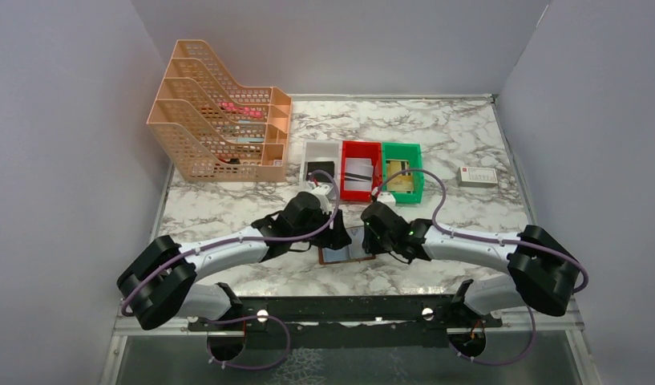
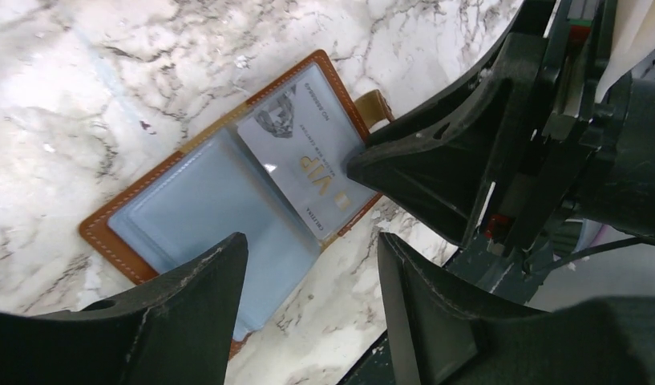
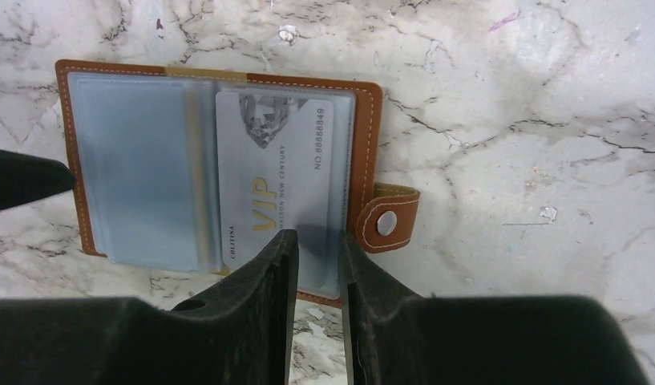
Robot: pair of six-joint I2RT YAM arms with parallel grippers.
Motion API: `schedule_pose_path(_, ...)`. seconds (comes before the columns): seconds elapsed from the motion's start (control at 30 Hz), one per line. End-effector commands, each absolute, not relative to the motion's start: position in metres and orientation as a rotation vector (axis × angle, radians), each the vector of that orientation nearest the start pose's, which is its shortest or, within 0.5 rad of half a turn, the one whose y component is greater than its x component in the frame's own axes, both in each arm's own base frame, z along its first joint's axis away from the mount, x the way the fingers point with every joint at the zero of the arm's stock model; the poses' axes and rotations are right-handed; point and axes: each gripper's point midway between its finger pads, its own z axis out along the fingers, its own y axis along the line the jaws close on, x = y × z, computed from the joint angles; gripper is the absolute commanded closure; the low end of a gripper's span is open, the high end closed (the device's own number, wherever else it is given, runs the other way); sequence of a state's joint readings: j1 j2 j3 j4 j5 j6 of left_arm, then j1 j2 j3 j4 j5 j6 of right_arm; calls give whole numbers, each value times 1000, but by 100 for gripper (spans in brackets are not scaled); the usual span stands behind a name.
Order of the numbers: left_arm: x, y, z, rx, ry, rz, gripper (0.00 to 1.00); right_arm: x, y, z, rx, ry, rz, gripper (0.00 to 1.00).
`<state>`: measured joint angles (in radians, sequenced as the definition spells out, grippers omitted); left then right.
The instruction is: Take the credit cards out of the card holder
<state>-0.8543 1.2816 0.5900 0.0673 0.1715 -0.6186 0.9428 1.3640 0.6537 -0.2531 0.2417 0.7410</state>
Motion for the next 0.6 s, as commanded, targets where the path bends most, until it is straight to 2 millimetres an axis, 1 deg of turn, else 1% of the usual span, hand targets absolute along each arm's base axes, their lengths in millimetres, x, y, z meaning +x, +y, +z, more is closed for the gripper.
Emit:
schedule_pose_path(0.0,182,-320,94,434,2308,-1079,37,199,233,33,-109,2509,325,71)
schedule_pose_path(0.1,181,-325,88,452,2325,-1072,41,189,226,19,-73,2538,335,71)
schedule_pose_path(0.23,179,-325,76,442,2362,-1048,42,180,225,6,-51,2556,386,71)
schedule_pose_path(0.4,179,-322,62,402,2388,-1024,43,171,226,-4,-9,2569,453,75)
schedule_pose_path(0.47,178,-321,56,397,2397,-1009,45,169,227,-5,4,2569,482,79)
schedule_pose_path(0.57,178,-314,42,360,2433,-953,49,166,226,-7,27,2570,502,81)
